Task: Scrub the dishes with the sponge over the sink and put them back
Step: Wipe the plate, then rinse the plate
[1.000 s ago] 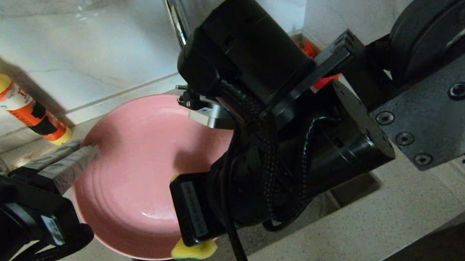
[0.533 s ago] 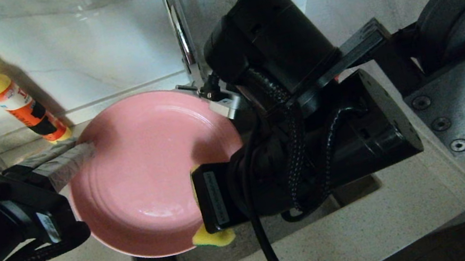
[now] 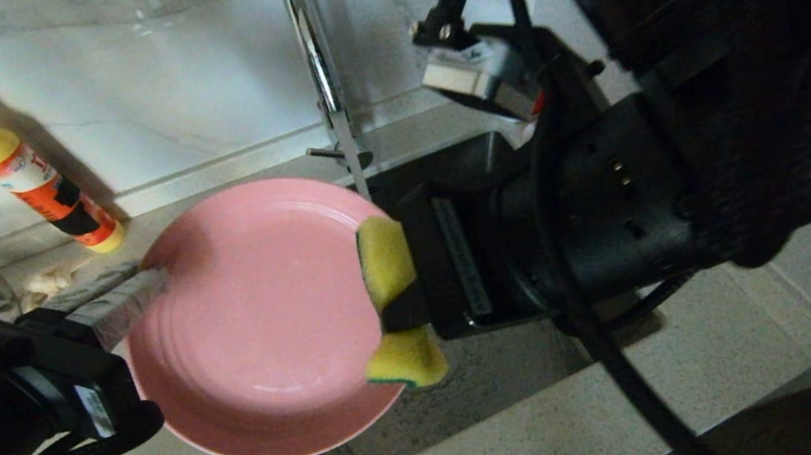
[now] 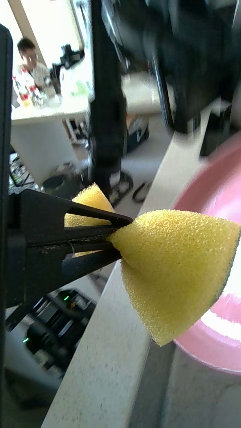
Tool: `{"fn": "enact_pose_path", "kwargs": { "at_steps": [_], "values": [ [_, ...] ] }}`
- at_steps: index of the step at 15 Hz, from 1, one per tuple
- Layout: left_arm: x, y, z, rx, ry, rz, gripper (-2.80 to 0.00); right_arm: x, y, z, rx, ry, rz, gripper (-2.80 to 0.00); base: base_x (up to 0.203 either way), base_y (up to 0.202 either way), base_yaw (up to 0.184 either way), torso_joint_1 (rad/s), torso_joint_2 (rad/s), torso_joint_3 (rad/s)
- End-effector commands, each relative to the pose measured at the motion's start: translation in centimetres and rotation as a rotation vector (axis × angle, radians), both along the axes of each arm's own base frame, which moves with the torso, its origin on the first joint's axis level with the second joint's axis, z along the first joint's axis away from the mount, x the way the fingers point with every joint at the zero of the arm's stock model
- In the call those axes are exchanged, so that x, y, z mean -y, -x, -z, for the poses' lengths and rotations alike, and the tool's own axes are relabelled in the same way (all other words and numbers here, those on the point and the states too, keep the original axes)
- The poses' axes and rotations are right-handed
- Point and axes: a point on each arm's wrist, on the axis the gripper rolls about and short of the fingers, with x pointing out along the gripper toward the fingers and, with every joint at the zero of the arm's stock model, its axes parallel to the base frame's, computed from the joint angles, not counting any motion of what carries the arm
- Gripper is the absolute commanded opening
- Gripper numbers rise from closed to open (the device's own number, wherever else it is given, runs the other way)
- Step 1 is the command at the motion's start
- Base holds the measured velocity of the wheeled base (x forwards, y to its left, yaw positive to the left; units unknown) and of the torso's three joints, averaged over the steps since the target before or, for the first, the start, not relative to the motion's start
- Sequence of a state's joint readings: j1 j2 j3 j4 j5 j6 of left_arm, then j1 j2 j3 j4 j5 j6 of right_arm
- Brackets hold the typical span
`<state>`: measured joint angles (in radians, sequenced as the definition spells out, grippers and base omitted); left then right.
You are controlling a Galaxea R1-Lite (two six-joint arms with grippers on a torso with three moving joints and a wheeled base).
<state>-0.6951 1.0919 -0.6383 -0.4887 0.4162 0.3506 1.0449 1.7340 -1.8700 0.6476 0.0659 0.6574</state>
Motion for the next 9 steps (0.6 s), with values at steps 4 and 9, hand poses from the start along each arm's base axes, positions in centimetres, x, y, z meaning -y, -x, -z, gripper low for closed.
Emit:
{"fn": "enact_pose_path", "kwargs": {
  "at_steps": [4, 9],
  "values": [
    [0.1, -0.5, 2.2, -0.099, 0.059, -0.036, -2.80, 5.7, 3.5, -4.6, 0.066, -0.144, -0.034, -2.80, 0.000, 0.000, 0.000, 0.000, 0.00, 0.000],
    [1.5, -2.3, 5.4, -0.277, 0.173, -0.071, -2.80, 10.0, 4.4, -5.7, 0.086, -0.164, 0.036, -2.80, 0.000, 0.000, 0.000, 0.000, 0.00, 0.000]
  ]
}}
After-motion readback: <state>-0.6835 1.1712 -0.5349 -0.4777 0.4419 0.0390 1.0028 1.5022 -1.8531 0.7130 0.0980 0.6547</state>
